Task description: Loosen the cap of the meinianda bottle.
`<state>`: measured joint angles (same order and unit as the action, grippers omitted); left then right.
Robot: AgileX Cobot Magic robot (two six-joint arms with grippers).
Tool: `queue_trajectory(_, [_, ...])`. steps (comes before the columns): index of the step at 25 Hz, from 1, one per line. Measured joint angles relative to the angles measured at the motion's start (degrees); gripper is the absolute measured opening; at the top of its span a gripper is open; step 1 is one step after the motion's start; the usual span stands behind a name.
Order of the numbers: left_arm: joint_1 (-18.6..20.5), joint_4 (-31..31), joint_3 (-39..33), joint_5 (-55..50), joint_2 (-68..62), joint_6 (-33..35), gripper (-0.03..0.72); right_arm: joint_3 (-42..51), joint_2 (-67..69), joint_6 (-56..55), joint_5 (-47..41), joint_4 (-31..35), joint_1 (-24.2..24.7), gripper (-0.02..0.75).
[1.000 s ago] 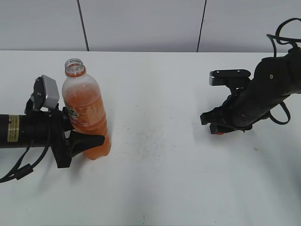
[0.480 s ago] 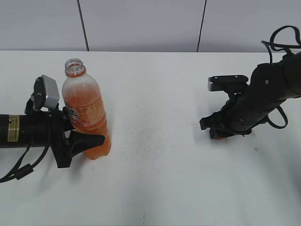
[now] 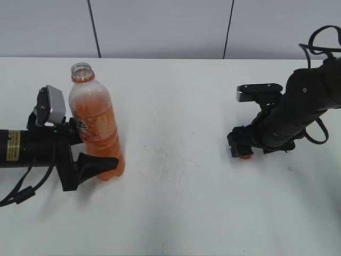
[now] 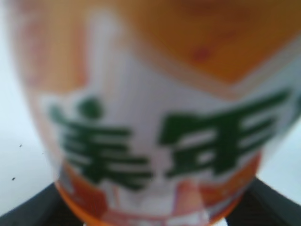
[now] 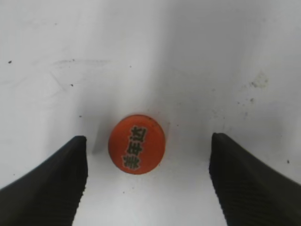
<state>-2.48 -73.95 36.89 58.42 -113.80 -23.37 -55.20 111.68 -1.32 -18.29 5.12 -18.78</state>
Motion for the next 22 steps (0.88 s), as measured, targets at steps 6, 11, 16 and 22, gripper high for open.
queue_trajectory(6, [3.8,-4.4,0.0,0.1,0.0,0.0,0.570,0.0,-4.3,0.0,-0.5,0.1,0.0,0.595])
queue_trajectory(11, [8.7,-12.7,0.0,0.1,1.2,-0.7,0.572,0.0,-8.0,0.0,-0.6,0.1,0.0,0.595])
queue_trajectory(16, [14.4,-15.5,0.0,-0.7,5.8,-2.6,0.572,0.0,-11.0,0.0,-1.1,-0.1,0.0,0.595])
queue_trajectory(22, [18.9,-8.6,0.0,-6.7,12.8,-6.5,0.531,0.0,-13.9,0.0,-1.6,-4.5,0.0,0.594])
